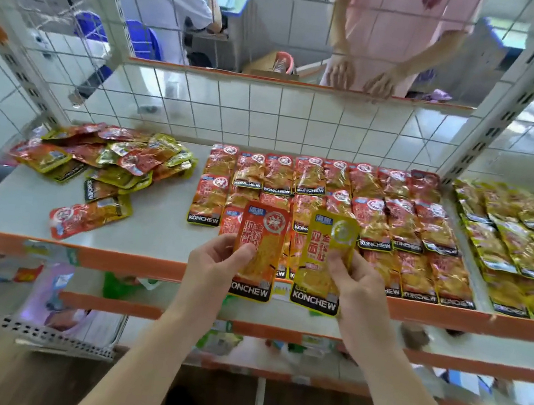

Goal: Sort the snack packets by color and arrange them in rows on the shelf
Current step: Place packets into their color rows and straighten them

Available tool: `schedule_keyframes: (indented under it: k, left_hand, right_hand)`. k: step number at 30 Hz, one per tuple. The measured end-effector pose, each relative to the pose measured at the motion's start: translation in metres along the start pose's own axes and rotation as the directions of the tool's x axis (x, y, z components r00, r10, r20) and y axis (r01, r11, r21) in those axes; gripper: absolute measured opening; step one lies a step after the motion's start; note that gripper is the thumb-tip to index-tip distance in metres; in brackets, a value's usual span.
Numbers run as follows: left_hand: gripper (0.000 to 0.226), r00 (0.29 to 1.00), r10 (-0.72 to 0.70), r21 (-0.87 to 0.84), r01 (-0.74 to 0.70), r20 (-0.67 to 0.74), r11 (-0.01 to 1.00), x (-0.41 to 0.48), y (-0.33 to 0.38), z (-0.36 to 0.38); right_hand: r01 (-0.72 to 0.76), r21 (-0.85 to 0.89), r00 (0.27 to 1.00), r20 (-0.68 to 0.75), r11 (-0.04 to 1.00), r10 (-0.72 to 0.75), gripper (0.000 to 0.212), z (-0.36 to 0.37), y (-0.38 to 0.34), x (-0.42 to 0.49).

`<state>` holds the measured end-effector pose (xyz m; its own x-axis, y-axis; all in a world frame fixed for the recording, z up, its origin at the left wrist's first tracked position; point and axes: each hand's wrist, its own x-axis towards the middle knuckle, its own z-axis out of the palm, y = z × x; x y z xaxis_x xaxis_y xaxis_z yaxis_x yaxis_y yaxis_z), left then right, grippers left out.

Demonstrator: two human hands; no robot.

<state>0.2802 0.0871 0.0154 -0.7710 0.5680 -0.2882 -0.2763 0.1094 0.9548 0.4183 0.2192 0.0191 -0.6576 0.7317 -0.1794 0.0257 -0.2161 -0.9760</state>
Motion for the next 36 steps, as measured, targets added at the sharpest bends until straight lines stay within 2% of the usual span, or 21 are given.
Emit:
schedule_keyframes:
  k: [6,10,14,16,20,27,31,33,36]
  left_hand:
    - [0.006,0.997,0.019,-0.015,-0.02,-0.071,1.0,-0.02,-0.012,0.023]
    - [0.004,0.989,0.003,-0.097,-0.018,-0.151,0.995,-0.033,-0.014,0.028]
    - [0.006,0.978,0.006,-0.057,-0.018,-0.206,0.998,-0.036,-0.013,0.02]
    - [0.005,0.971,0.026,-0.026,-0.033,-0.236,0.999,-0.033,-0.013,0.011]
    - [0.008,0.953,0.082,0.002,-0.085,-0.292,0.996,-0.018,-0.01,-0.013]
    - [0.008,0.937,0.093,0.169,-0.037,-0.337,0.985,0.034,-0.012,-0.063]
    - [0.013,0.95,0.079,0.247,-0.002,-0.301,0.969,0.069,-0.014,-0.083]
    - [0.008,0.955,0.093,0.304,-0.004,-0.281,0.953,0.083,-0.015,-0.089]
    - [0.008,0.961,0.17,0.477,-0.047,-0.218,0.878,0.091,-0.014,-0.093]
  right_hand:
    - [0.004,-0.045,0.999,0.052,0.999,-0.001,0.029,-0.023,-0.002,-0.003]
    - [0.023,-0.034,0.995,0.094,0.999,-0.019,0.028,-0.028,-0.005,-0.001]
    - [0.018,-0.076,0.991,0.132,0.997,-0.008,0.005,-0.023,-0.001,0.004]
    - [0.001,-0.089,0.99,0.14,0.996,0.011,0.013,-0.016,0.002,0.006]
    - [-0.033,-0.115,0.985,0.163,0.993,0.052,0.013,0.006,0.006,0.015]
    - [-0.066,-0.15,0.991,0.105,0.987,0.082,0.016,0.051,0.01,0.035]
    - [-0.072,-0.182,0.993,0.08,0.981,0.088,0.015,0.073,0.013,0.051]
    - [-0.049,-0.205,0.995,0.079,0.978,0.066,0.017,0.082,0.016,0.058]
    - [-0.023,-0.254,0.998,0.055,0.967,0.038,0.02,0.093,0.02,0.066]
